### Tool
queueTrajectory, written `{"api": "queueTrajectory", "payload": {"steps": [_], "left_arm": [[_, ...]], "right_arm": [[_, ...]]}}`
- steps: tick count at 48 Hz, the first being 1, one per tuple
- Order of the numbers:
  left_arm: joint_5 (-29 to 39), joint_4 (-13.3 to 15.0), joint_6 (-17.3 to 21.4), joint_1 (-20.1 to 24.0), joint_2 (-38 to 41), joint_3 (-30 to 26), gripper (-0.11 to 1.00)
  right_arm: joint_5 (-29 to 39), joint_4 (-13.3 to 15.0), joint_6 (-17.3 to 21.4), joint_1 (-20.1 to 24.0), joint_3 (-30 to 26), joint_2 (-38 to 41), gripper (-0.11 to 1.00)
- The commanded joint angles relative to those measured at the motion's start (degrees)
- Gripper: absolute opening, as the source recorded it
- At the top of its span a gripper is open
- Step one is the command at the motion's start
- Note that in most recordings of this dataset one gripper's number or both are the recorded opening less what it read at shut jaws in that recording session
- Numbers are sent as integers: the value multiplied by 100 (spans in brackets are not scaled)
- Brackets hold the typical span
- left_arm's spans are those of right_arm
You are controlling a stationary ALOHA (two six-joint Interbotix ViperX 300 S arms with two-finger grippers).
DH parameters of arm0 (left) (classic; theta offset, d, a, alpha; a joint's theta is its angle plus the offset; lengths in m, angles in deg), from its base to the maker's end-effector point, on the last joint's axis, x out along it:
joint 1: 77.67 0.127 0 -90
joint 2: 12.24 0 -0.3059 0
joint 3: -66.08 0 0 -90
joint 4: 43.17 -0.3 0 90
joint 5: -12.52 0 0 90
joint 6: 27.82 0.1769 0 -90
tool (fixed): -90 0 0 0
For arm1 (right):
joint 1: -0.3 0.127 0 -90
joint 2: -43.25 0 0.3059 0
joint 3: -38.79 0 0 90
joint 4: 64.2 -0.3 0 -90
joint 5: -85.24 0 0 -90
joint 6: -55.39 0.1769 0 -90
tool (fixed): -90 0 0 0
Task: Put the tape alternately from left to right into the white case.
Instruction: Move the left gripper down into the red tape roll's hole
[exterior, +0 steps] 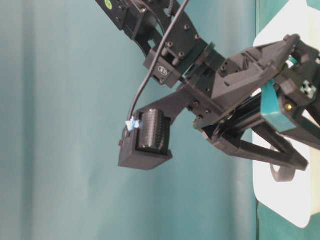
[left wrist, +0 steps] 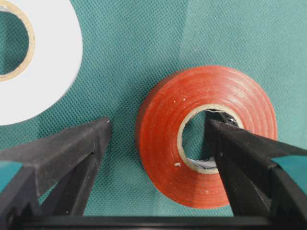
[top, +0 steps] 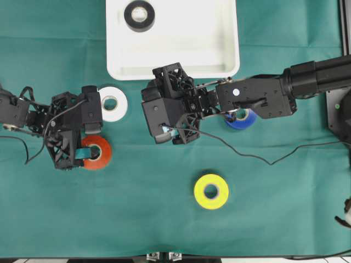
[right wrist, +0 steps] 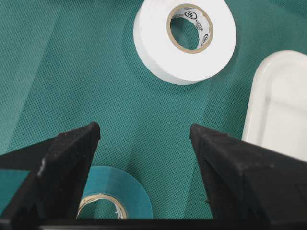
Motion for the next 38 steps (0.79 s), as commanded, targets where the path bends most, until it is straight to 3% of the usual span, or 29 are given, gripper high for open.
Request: {"api": "queueTrajectory", "payload": {"steps": [1, 7, 15, 20, 38], "left_arm": [[-9, 9, 0, -18, 0, 0, 64], [-18, 9, 0, -18, -26, -9, 54], [35, 9, 18, -62, -62, -9, 13], [105, 9, 35, -97, -88, -9, -2], [167, 9, 18, -123, -343, 9, -3]], "right_arm": [[-44, -9, 9, 18, -44, -246, 83], [-44, -9, 9, 18, -44, -246, 83], [-44, -9, 9, 18, -44, -237, 83], [-53, -9, 9, 18, -44, -246, 83], [-35, -9, 9, 18, -44, -246, 83]]}}
